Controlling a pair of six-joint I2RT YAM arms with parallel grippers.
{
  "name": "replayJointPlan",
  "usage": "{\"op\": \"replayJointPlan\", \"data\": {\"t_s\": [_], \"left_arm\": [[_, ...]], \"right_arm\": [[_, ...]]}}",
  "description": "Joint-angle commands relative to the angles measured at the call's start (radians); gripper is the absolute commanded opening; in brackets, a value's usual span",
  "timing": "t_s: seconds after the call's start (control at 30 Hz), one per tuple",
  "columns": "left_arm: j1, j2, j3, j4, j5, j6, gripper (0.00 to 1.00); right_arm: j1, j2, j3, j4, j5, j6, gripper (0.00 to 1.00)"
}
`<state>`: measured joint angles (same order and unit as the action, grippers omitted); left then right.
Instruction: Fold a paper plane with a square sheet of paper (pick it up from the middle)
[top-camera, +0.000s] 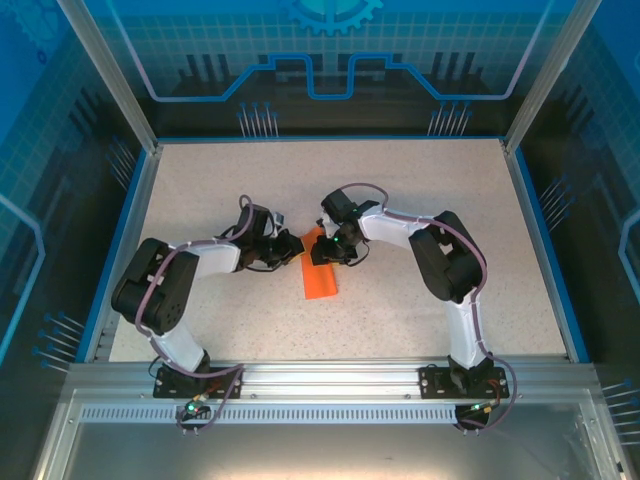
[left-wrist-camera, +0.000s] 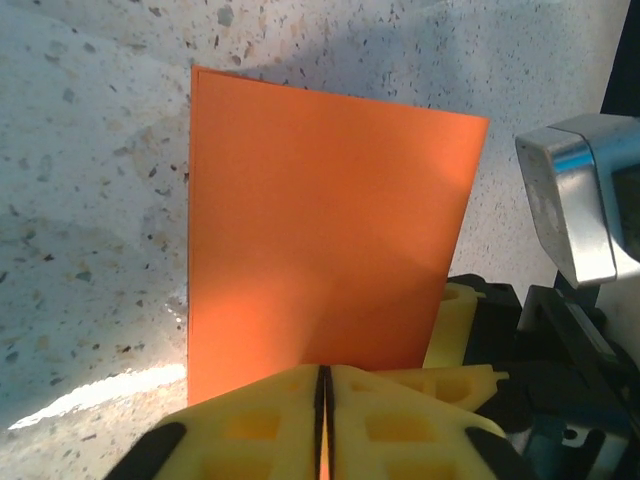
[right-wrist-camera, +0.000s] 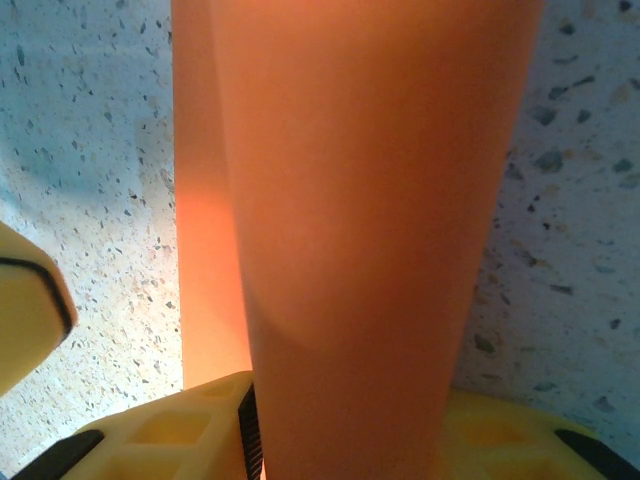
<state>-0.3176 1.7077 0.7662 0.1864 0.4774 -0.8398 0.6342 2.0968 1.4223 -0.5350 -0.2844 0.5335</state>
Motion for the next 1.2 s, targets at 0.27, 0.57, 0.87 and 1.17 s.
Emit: {"op": "replayJointPlan", "data": {"t_s": [0.27, 0.57, 0.87, 1.17], "left_arm": [[-0.012, 0.074, 0.064, -0.031, 0.017, -0.003, 0.06], [-0.02, 0.098, 0.078, -0.042, 0.015, 0.003, 0.06], [-0.021, 0.114, 0.08, -0.057, 0.003, 0.014, 0.05], [-0.023, 0.128, 0.096, -0.172, -0.06, 0.047, 0.02]], "right_arm": [[0.015, 0.129, -0.051, -0.04, 0.129, 0.0, 0.39], [0.018, 0.143, -0.046, -0.048, 0.132, 0.026, 0.39], [0.021, 0.149, -0.048, -0.045, 0.126, 0.013, 0.39], [0.024, 0.133, -0.051, -0.042, 0.119, 0.012, 0.39]]}}
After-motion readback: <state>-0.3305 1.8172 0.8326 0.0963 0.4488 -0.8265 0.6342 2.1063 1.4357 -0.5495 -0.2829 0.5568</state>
